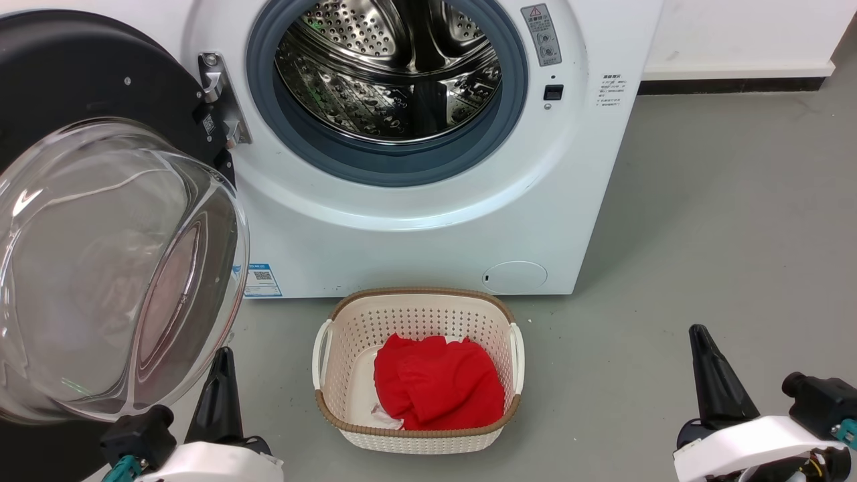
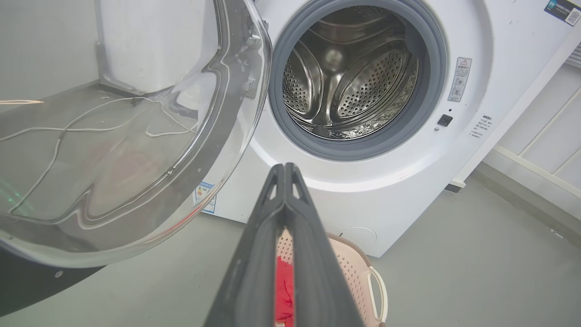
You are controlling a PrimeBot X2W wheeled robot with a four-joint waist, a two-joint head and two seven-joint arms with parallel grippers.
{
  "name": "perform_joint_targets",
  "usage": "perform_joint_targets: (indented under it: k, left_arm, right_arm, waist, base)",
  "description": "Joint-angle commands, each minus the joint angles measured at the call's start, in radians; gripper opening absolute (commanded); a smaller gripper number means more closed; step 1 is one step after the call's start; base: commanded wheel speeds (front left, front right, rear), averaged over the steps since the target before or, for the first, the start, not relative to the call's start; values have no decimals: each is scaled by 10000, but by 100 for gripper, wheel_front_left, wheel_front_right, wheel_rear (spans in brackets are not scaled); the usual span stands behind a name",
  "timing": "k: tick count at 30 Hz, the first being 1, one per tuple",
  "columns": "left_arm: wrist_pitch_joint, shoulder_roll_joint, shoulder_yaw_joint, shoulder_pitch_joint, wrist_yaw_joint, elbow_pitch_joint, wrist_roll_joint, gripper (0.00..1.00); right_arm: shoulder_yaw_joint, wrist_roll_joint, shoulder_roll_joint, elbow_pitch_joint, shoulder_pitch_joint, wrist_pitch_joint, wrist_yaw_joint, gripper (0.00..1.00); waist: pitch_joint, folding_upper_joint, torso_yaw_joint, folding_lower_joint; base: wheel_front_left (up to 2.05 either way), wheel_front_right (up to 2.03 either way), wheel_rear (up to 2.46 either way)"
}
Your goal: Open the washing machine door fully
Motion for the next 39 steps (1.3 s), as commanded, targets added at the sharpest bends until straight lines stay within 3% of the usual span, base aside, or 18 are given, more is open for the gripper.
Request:
perform_joint_targets:
  k: [1,21,39]
  left_arm:
    - [77,15,46,-319,-49,-92,-441,0]
    - [869,20,178,-683,-253,320,-3759,0]
    - [1440,24,294,-961,-387,631,-6063,0]
  right_arm:
    - [-13,475,-80,-72,-319,61,-1,0]
    - [-100,3842,-180,388,-647,535,-1,0]
    - [-207,6139,-214,713,-881,911,-2,0]
  waist:
    - [-1,-1,1,0]
    - [-11,-1,5,0]
    - [-19,-1,9,0]
  base:
    - [0,0,0]
    - [0,0,0]
    - [0,0,0]
